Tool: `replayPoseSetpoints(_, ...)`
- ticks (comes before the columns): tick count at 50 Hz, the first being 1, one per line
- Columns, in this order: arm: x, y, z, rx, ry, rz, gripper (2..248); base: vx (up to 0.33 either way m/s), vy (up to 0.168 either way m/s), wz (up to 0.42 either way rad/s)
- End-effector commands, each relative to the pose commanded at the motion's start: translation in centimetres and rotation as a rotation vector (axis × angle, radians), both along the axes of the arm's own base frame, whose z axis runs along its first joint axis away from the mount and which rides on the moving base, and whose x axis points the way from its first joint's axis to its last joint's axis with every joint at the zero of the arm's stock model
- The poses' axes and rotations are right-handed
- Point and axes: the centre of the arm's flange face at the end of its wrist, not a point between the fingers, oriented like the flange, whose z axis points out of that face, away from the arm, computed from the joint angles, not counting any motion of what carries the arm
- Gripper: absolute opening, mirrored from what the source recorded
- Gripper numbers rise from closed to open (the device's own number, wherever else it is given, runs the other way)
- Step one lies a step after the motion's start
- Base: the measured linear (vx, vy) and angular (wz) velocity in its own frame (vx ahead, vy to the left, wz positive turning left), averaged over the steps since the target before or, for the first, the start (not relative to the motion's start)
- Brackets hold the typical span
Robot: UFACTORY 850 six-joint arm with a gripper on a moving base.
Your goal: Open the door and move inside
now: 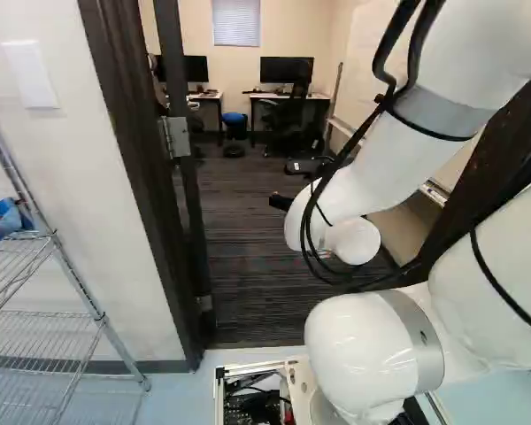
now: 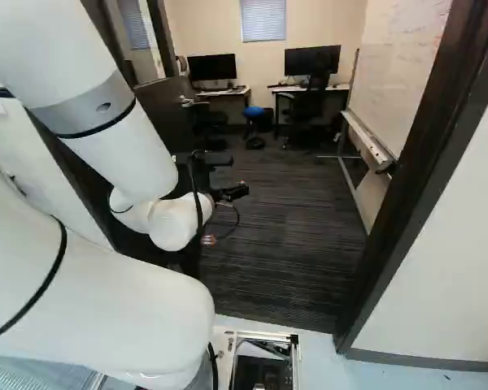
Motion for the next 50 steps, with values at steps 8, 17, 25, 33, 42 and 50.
replayPoseSetpoints(8, 0.0, 0.0, 0.0, 0.0, 0.0, 0.0, 247, 0.069, -0.044, -0.259)
replayPoseSetpoints(17, 0.0, 0.0, 0.0, 0.0, 0.0, 0.0, 247, 0.07, -0.043, -0.246)
replayPoseSetpoints(25, 0.0, 0.0, 0.0, 0.0, 0.0, 0.0, 247, 0.07, -0.042, -0.243)
replayPoseSetpoints(33, 0.0, 0.0, 0.0, 0.0, 0.0, 0.0, 247, 0.077, -0.046, -0.26)
replayPoseSetpoints(42, 0.0, 0.0, 0.0, 0.0, 0.0, 0.0, 247, 0.117, -0.024, -0.123)
replayPoseSetpoints(50, 0.0, 0.0, 0.0, 0.0, 0.0, 0.0, 247, 0.096, 0.0, -0.015)
